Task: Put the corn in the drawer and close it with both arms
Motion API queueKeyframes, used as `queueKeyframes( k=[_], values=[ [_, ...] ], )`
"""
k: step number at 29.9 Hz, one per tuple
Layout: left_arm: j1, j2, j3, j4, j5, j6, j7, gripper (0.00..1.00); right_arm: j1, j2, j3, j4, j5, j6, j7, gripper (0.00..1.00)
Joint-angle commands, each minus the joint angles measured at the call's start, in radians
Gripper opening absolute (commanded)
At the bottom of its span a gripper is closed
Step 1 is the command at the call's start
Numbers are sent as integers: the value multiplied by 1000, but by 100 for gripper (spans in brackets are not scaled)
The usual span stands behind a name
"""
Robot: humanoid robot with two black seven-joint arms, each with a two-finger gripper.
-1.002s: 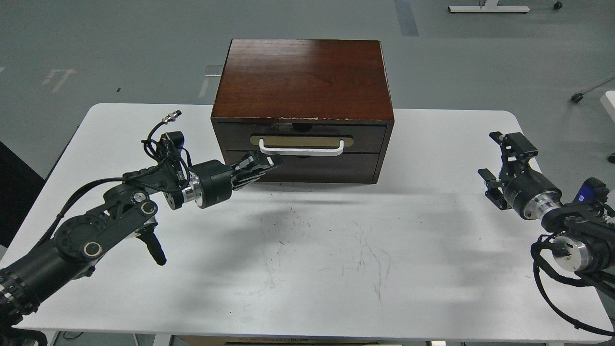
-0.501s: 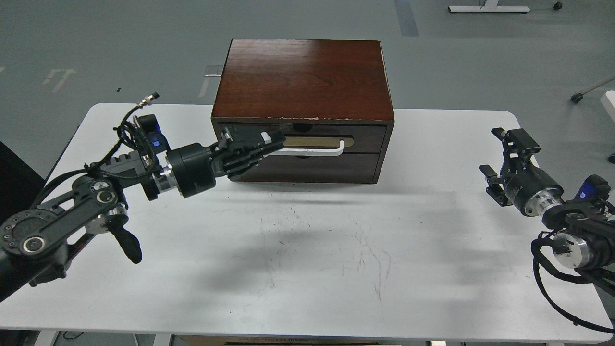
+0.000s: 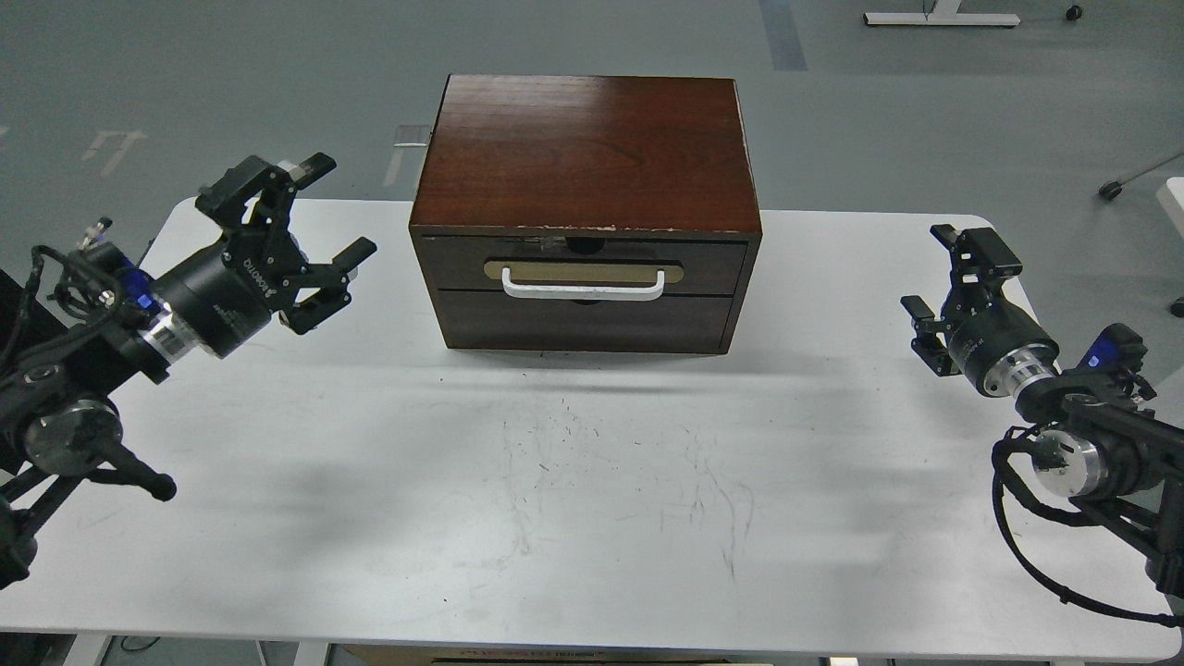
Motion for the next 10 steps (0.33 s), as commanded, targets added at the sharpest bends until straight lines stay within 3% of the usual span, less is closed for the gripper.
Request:
queueKeyframes(
  k=[1, 10],
  values=[
    [70, 1, -7, 8, -47, -1, -16, 100, 1, 20, 0, -1, 0, 0, 0, 100],
    [109, -22, -44, 73, -68, -2, -30, 100, -5, 27, -1, 0, 1, 2, 0, 100]
  ],
)
